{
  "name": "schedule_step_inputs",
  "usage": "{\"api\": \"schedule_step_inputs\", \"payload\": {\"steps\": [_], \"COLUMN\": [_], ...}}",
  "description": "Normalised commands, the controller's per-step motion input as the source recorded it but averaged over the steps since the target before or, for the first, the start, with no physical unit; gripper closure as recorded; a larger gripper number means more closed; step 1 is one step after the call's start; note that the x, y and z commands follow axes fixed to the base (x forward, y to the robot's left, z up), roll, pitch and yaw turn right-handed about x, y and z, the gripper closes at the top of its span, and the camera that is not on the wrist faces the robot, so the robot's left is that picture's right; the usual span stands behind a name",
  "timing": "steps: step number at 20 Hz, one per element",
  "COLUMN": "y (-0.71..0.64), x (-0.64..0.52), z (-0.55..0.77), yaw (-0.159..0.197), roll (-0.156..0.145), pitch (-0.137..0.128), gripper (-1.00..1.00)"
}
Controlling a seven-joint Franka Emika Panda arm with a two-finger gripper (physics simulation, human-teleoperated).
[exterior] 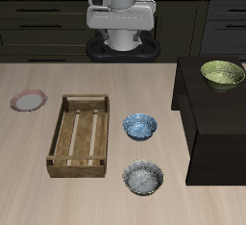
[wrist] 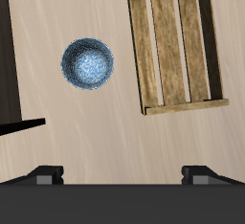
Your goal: Place the green bowl and the black bowl in the wooden tray
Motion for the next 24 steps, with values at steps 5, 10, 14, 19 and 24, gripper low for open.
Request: {"api": "schedule_step_inputs", "payload": {"steps": [5, 10, 14, 19, 24], "y": [-0.02, -0.03, 0.08, 0.16, 0.00], "x": [0.44, 0.44, 0.50, 0.38, 0.44], "z": [-0.08, -0.04, -0.11, -0.10, -0.05], "yaw": [0.012, 0.003, 0.005, 0.034, 0.009], "roll": [0.013, 0.012, 0.044, 0.063, -0.016], "pitch": [0.011, 0.002, 0.041, 0.015, 0.029], "gripper": [-1.00, -1.00, -1.00, -1.00, -1.00]}}
